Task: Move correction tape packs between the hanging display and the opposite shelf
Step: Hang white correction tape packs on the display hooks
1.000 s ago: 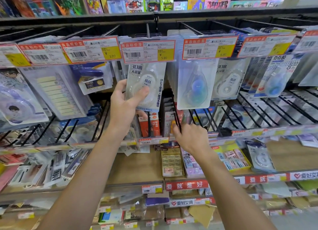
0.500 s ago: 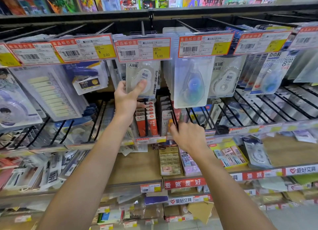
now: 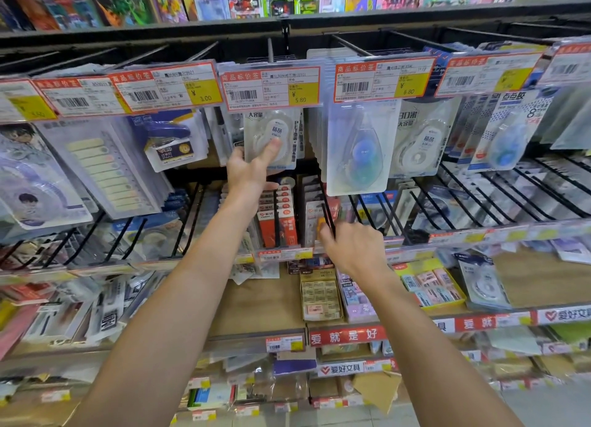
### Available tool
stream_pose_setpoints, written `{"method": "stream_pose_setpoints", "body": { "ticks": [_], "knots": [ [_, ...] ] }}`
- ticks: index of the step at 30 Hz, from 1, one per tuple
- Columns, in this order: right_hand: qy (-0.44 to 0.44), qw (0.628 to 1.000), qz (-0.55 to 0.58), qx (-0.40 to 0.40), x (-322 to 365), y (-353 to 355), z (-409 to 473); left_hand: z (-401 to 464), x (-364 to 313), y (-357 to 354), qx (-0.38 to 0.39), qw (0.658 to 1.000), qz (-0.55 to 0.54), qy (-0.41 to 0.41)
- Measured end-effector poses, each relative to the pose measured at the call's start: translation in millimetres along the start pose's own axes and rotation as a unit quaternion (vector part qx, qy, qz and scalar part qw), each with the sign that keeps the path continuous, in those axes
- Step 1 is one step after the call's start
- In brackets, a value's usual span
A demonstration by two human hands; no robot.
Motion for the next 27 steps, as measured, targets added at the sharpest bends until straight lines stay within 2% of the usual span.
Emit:
{"method": "stream_pose_setpoints", "body": {
  "ticks": [5, 10, 14, 16, 19, 23, 27],
  "knots": [
    [-0.006, 1.0, 0.01, -0.008, -1, 4, -1, -4, 0, 5, 0.001, 1.0, 0.026, 0.003],
    [-0.025, 0.999, 0.021, -0.015, -6, 1, -1, -15, 23, 20, 0.032, 0.989, 0.138, 0.034],
    [-0.034, 0.992, 0.049, -0.115, -13, 0, -10, -44, 17, 31, 0.072, 0.956, 0.282, -0.023],
    [-0.024, 0.99, 0.041, -0.133, -13, 0, -19, -64, 10, 31, 0.103, 0.92, 0.366, -0.088],
    [-0.018, 0.987, 0.064, -0.145, -7, 2, -37, -96, 4, 23, 0.145, 0.827, 0.51, -0.188],
    [-0.002, 0.983, 0.069, -0.172, 2, 2, -75, -147, 9, 11, 0.201, 0.714, 0.619, -0.256],
    [-0.067, 0.987, 0.081, -0.124, -2, -13, -129, -194, 35, -3, 0.26, 0.656, 0.654, -0.271]
  ]
}}
Point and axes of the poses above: each hand's wrist, its own z-axis towards the middle knuckle, its own y-axis out of the back of the hand, x = y × z, the point moved 9 cm from there along z, towards the middle knuckle
